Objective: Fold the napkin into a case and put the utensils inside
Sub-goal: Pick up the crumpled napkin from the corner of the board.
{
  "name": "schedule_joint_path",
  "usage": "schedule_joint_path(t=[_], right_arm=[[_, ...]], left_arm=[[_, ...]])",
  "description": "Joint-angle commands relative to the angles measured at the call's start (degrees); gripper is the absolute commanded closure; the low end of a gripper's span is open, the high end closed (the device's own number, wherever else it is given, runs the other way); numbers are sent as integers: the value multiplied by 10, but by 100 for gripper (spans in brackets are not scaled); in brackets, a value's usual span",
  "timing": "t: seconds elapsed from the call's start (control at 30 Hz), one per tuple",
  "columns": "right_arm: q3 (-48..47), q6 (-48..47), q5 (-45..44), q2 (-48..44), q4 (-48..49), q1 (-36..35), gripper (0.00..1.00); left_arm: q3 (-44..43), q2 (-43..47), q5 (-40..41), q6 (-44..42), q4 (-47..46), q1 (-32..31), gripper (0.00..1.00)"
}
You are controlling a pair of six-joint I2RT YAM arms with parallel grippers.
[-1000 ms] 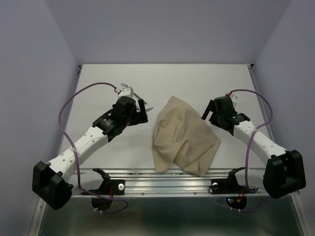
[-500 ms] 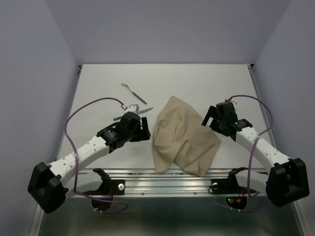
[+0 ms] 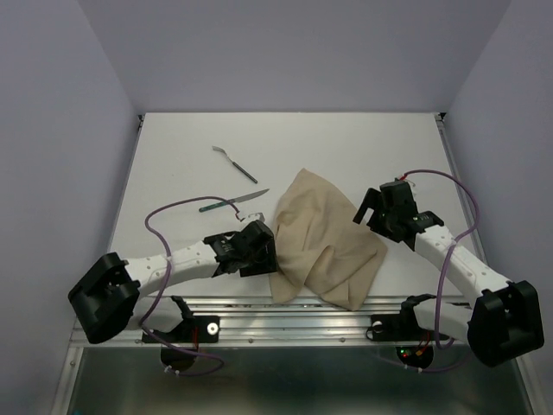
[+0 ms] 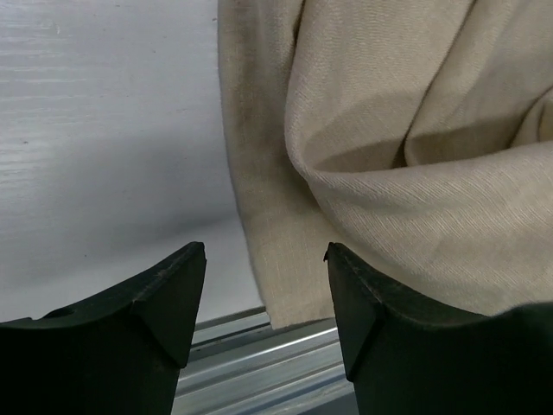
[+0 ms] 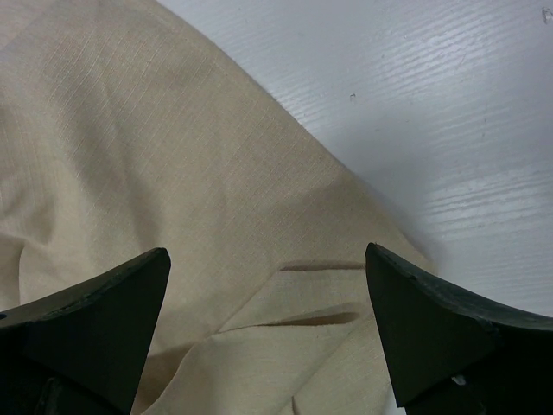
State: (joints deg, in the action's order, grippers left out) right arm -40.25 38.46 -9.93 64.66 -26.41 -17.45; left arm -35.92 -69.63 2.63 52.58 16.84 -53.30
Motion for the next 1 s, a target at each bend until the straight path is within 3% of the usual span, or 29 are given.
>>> schedule_joint_path(t=[0.0,0.17,0.3,0.37,0.63,0.83,0.97], right_arm=[[8,11,4,-3,2,-3,0],[24,21,5,-21,-14,-3,12],[42,40,11,-26,-32,-3,23],[53,53,16,-34,-44,-3,24],[76,79,13,-77,-78,-3,32],[88,87,18,-66,-71,-3,44],[97,91,24,-45,-58,-3,46]], left_arm=[[-20,-54,12,38,-25,-9,35],[-16,-97,31,39,-51,-9,40],[-38,-141,42,31,-58,-9,50],[-54,-165,51,21,-63,-8,66],[-100,-209,66,-23,-79,47,100],[-148,-238,66,-67,-74,101,100],[-166,-240,64,-80,-72,109,100]])
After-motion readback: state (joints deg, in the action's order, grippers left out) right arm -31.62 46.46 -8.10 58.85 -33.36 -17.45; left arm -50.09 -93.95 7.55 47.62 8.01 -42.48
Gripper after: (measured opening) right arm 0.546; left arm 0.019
